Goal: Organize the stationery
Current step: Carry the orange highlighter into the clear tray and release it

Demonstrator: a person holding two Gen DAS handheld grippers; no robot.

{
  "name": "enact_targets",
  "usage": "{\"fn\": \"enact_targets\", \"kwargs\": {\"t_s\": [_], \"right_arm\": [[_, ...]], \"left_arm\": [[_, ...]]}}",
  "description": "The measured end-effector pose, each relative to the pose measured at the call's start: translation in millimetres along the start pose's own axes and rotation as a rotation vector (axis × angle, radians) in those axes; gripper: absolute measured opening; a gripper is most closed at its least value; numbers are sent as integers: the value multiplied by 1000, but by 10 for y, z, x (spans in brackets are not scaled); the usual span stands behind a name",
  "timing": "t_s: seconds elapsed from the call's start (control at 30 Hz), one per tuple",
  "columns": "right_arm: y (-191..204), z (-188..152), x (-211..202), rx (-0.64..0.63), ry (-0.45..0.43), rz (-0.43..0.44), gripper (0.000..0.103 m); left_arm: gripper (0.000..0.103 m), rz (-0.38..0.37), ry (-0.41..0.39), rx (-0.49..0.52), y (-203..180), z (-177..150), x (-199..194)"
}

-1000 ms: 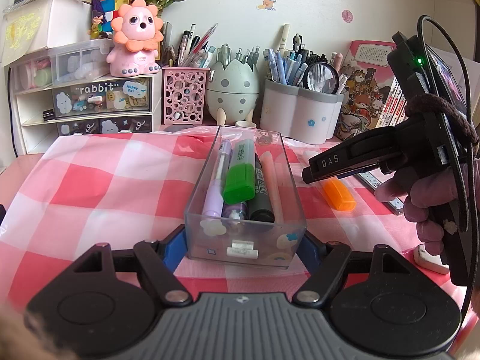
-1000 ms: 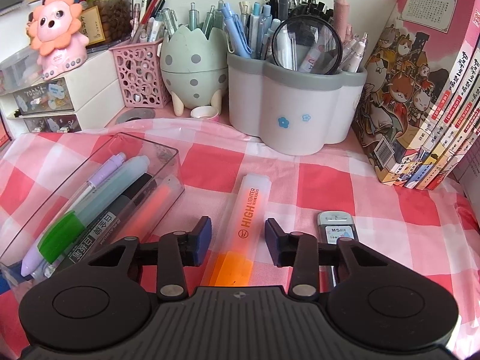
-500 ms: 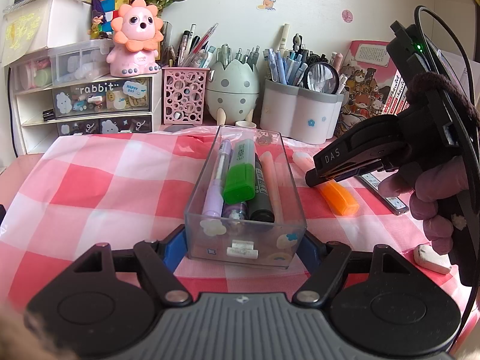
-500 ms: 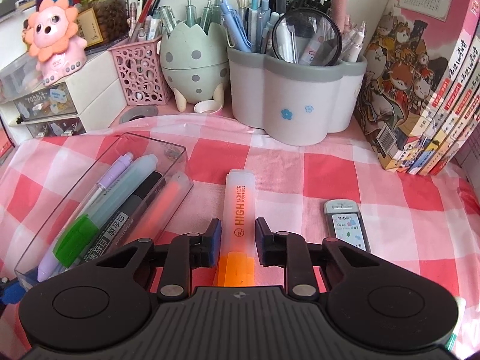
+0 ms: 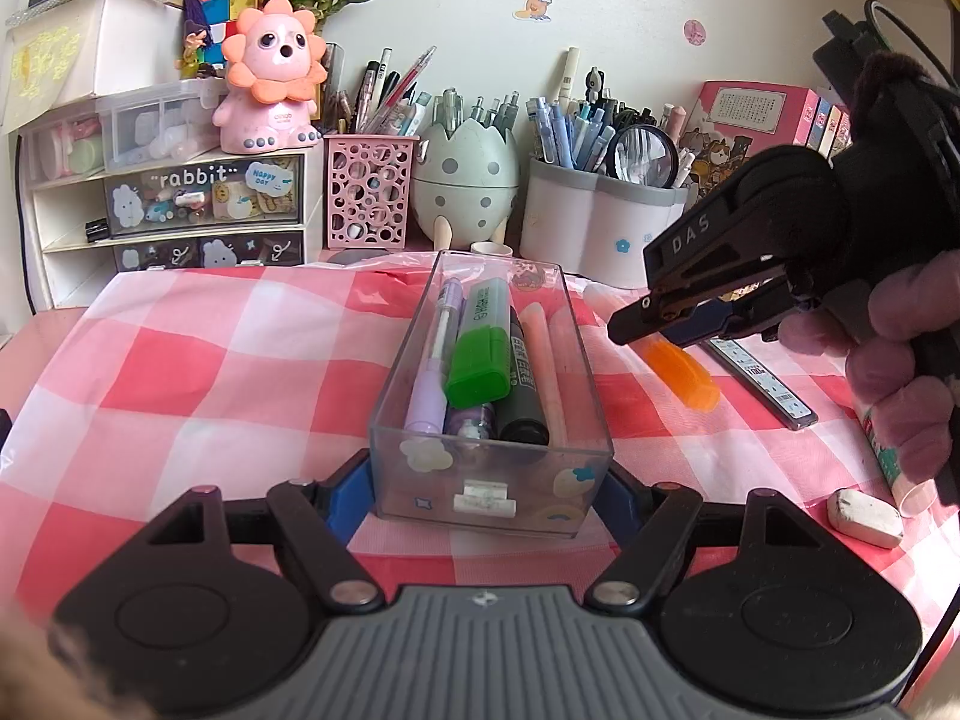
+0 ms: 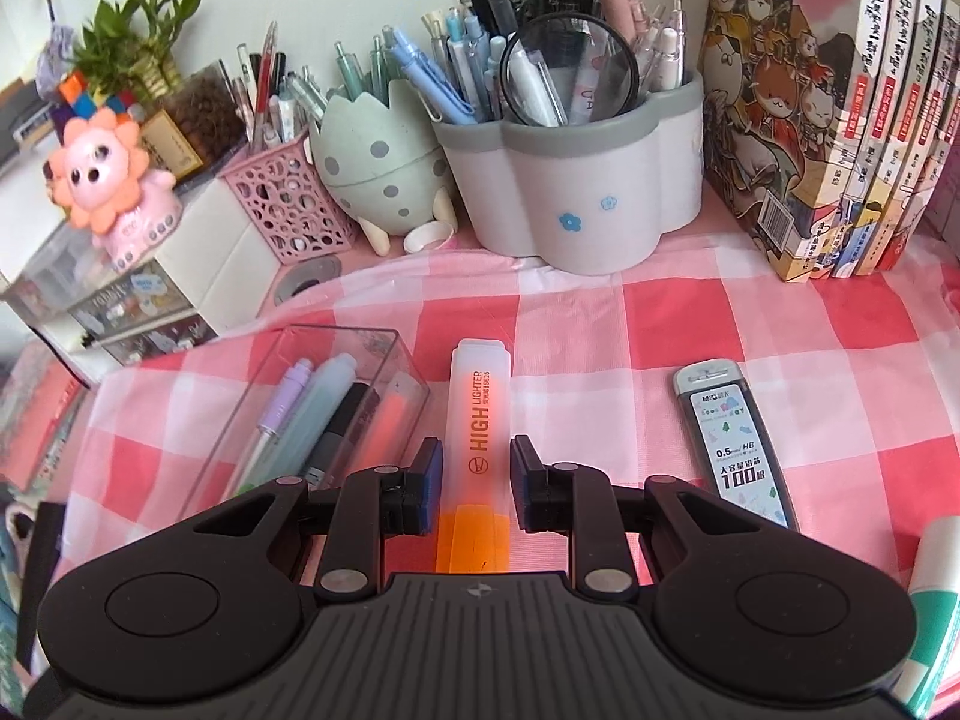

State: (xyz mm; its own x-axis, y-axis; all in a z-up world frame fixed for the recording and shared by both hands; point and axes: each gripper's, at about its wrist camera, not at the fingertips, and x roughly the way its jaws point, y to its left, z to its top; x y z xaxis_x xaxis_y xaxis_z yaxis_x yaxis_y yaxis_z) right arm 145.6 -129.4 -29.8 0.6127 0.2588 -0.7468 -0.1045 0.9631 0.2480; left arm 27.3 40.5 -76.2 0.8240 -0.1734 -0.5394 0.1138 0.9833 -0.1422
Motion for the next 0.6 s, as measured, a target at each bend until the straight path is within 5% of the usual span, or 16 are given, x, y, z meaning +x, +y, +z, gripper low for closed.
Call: {"fn": "enact_targets", "kwargs": {"t_s": [0.6], "right_arm": [[140,79,-244,177,-11,150,24]], "left_arm": [[49,0,0,0,0,0,0]]}}
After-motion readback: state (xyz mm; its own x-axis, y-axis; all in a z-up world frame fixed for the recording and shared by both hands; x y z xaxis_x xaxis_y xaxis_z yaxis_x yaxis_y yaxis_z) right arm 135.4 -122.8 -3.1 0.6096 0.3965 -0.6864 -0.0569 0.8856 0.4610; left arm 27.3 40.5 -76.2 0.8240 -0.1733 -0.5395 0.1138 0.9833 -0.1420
